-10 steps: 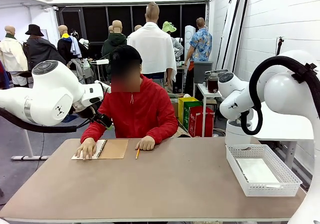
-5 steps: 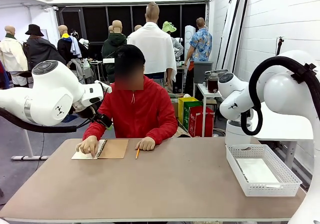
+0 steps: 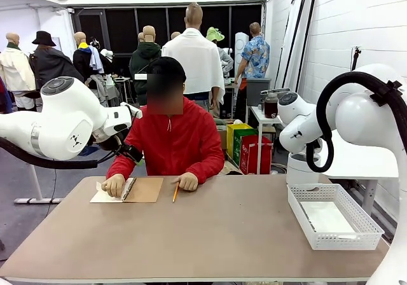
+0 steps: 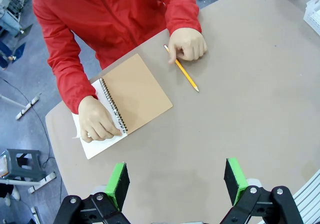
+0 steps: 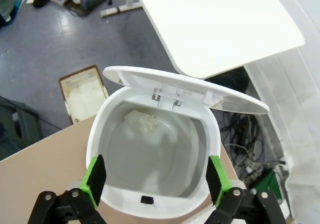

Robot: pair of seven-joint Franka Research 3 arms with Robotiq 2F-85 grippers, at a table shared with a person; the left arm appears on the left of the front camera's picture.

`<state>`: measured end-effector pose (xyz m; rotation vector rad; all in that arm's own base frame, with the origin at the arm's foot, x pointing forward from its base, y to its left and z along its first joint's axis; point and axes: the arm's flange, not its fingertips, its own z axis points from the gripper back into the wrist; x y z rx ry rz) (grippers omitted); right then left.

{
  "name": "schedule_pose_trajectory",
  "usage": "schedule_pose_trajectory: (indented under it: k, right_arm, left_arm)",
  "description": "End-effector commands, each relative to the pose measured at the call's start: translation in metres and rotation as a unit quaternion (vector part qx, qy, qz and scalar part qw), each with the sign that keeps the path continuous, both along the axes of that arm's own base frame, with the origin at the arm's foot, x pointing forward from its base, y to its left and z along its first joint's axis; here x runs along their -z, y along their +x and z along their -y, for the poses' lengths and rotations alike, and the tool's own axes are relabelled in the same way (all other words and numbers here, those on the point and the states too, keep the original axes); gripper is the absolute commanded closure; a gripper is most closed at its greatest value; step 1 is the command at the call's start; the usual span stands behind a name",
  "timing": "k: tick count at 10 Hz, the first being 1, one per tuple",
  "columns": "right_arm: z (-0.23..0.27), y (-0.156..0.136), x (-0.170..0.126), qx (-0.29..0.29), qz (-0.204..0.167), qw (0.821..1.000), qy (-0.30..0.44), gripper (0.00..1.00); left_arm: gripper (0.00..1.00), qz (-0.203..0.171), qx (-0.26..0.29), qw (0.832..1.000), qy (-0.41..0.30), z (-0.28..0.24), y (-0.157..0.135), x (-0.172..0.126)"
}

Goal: Sort the paper based on its condition.
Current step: If a person hands you a paper, place it in the Organizing basket , and if it's crumpled, put it in the Trash can.

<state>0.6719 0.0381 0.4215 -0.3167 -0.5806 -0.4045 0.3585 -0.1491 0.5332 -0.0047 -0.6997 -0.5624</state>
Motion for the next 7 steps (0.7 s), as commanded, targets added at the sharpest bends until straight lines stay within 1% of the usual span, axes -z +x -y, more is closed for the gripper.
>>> schedule_pose_trajectory:
  k: [1,7]
  right_arm:
    - [0.0008,0.0,0.0001,0.0,0.0,1.0,-0.003,0.0]
    - [0.0008,0.0,0.0001,0.0,0.0,1.0,-0.003,0.0]
  left_arm:
    - [0.0,-0.001,0.001,1.0,0.001,-0.0004,-0.0003,0.0011]
    - [0.0,-0.001,0.001,1.0,0.001,-0.0004,-0.0003,0.0011]
